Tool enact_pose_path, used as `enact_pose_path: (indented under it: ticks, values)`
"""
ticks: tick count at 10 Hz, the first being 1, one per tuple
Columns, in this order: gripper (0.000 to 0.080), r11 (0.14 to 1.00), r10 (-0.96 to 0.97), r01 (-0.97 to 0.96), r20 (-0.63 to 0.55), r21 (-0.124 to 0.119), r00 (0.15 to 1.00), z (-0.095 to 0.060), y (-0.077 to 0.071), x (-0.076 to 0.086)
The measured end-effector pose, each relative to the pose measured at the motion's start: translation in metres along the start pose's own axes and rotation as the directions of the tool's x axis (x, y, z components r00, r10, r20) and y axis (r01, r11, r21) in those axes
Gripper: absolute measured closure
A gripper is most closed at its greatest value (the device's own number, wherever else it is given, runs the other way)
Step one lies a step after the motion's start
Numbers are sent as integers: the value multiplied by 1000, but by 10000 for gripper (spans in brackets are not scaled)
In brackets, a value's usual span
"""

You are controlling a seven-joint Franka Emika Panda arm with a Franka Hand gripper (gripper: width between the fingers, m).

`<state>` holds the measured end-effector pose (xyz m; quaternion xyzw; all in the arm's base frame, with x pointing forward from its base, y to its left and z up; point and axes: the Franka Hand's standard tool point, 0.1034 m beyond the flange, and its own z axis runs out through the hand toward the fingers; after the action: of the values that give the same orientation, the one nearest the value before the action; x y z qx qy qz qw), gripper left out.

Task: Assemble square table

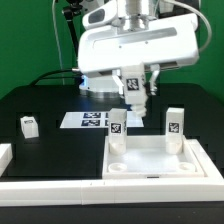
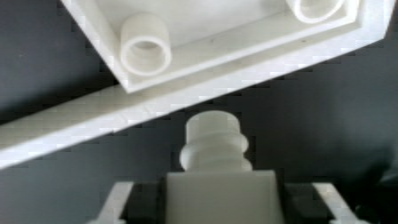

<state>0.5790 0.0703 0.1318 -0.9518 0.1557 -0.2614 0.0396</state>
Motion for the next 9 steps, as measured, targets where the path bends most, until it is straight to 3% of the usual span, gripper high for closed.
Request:
enact_pose_path:
  ticks: [2, 3, 4, 7, 8, 9]
  values:
    - [508, 995, -92, 91, -4, -26, 996, 24, -26, -1]
    - [508, 992, -122, 122, 3, -32, 992, 39, -45, -14]
    - [508, 991, -128, 127, -23, -34, 992, 44, -54, -22]
    - [508, 990, -139, 138, -18, -41, 990, 47, -51, -24]
    - [508, 985, -164, 163, -7, -56, 986, 55, -55, -37]
    - [508, 980, -186, 184, -16, -79, 982, 60, -50, -34]
